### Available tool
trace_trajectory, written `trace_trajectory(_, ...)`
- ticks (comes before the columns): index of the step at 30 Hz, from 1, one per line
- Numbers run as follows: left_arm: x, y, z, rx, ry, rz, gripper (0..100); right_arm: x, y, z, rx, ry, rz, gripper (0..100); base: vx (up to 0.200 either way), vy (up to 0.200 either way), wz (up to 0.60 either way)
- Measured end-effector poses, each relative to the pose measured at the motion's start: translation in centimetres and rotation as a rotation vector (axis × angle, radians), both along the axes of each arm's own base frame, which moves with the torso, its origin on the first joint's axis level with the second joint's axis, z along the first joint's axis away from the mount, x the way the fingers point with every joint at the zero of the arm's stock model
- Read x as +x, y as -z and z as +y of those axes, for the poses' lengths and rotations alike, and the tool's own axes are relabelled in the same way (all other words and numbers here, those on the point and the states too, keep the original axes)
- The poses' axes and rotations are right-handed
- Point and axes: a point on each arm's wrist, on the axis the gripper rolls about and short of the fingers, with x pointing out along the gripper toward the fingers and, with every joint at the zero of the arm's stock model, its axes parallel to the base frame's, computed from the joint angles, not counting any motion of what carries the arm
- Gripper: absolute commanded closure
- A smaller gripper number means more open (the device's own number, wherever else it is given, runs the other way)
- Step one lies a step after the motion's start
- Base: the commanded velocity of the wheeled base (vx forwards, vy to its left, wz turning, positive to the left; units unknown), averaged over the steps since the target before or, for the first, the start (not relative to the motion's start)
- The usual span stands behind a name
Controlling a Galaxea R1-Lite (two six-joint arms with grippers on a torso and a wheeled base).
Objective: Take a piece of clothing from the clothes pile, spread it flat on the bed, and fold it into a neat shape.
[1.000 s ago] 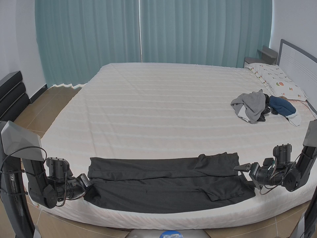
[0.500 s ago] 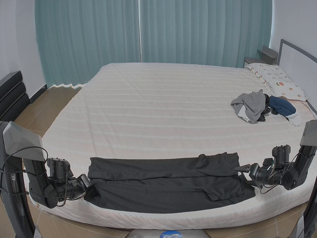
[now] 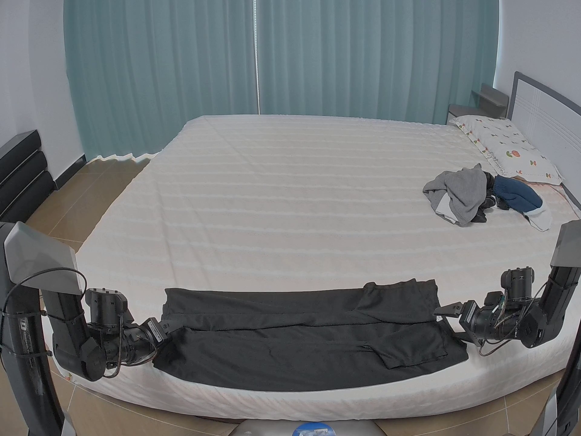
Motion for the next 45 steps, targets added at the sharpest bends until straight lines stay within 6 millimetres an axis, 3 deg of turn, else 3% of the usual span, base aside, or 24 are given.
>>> trace_trajectory(11, 0.9, -1.7, 0.3, -0.013, -0.004, -0.077, 0, 0.0, -0.3, -0.3, 0.007, 0.014, -0.009, 0, 0.0, 0.0, 0.0)
trace_trajectory(21, 3.2, -0.7, -0.4, 0.02, 0.048, -0.071, 0, 0.1, -0.4, -0.2, 0.01, 0.008, -0.011, 0, 0.0, 0.0, 0.0)
trace_trajectory(30, 3.5, -0.3, -1.3, 0.02, 0.078, -0.065, 0, 0.0, -0.3, 0.0, 0.011, 0.002, -0.007, 0, 0.0, 0.0, 0.0)
trace_trajectory(31, 3.4, -0.2, -1.4, 0.02, 0.082, -0.063, 100, 0.0, -0.3, 0.0, 0.011, 0.002, -0.007, 0, 0.0, 0.0, 0.0)
trace_trajectory(45, 3.2, -0.1, -1.9, 0.02, 0.096, -0.059, 100, 0.1, -0.4, -0.1, 0.012, 0.005, -0.011, 0, 0.0, 0.0, 0.0)
